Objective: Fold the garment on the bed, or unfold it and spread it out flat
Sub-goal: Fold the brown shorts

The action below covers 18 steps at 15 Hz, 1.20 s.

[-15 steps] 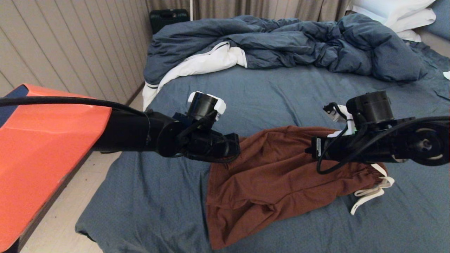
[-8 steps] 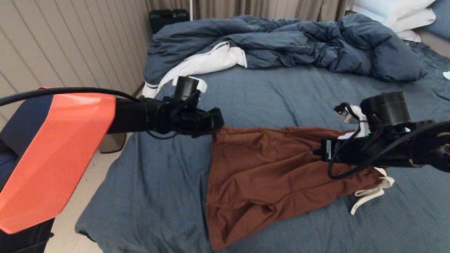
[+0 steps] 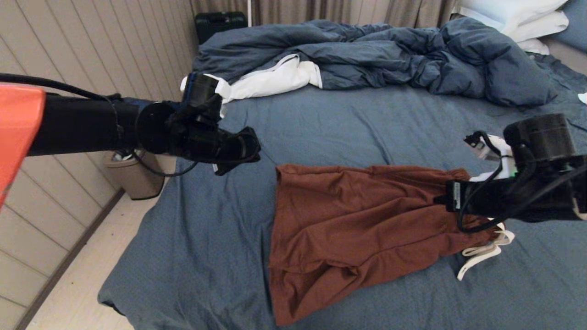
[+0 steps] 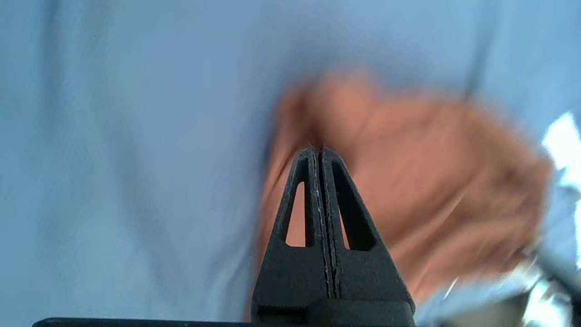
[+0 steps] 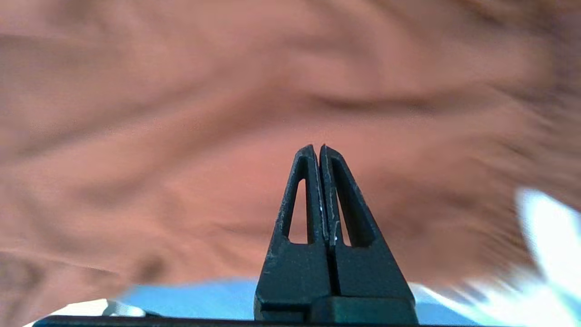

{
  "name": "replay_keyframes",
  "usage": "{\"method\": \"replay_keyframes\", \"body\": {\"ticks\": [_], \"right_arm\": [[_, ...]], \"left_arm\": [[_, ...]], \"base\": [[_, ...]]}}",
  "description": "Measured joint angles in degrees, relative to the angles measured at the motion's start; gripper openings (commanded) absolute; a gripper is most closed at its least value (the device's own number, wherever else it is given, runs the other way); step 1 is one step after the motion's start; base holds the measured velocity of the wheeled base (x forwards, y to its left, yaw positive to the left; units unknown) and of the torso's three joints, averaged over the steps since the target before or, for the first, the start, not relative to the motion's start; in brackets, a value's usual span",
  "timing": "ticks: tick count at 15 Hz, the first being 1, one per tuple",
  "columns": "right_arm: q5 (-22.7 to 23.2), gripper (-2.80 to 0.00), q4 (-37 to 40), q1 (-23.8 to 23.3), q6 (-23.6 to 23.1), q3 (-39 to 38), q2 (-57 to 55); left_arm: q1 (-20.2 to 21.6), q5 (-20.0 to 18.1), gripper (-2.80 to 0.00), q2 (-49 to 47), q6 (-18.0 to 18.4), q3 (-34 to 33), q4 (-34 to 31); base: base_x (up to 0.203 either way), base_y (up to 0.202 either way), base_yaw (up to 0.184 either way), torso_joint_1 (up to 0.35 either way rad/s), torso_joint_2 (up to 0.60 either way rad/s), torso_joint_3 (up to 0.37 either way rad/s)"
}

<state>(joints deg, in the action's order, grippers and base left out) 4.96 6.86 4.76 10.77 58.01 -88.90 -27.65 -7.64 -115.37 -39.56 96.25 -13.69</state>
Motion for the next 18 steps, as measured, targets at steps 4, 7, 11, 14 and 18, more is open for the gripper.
{"method": "replay_keyframes", "body": {"ticks": [4, 7, 11, 14, 18], "right_arm": [[0.4, 0.00, 11.9, -7.4, -7.1, 4.1, 1.8], [1.9, 0.00, 18.7, -11.7, -11.1, 9.1, 1.4], [1.8, 0.00, 24.8, -15.1, -15.0, 13.5, -0.5], [1.7, 0.00, 25.1, -17.0, -16.6, 14.5, -3.7], [1.7, 0.00, 25.1, -17.6, -16.6, 14.9, -9.5]], "left_arm": [[-0.2, -0.3, -2.80, 13.7, 5.3, -23.2, -0.9], [0.7, -0.1, -2.80, 23.1, 10.3, -35.1, -1.0], [1.9, -0.3, -2.80, 28.0, 10.8, -39.8, -0.8], [2.1, -0.4, -2.80, 28.7, 10.7, -41.6, 1.7], [2.2, -0.5, -2.80, 28.8, 10.6, -42.8, 3.3]], "base": [[0.000, 0.000, 0.000, 0.000, 0.00, 0.000], [0.000, 0.000, 0.000, 0.000, 0.00, 0.000], [0.000, 0.000, 0.000, 0.000, 0.00, 0.000], [0.000, 0.000, 0.000, 0.000, 0.00, 0.000], [0.000, 0.000, 0.000, 0.000, 0.00, 0.000]]}}
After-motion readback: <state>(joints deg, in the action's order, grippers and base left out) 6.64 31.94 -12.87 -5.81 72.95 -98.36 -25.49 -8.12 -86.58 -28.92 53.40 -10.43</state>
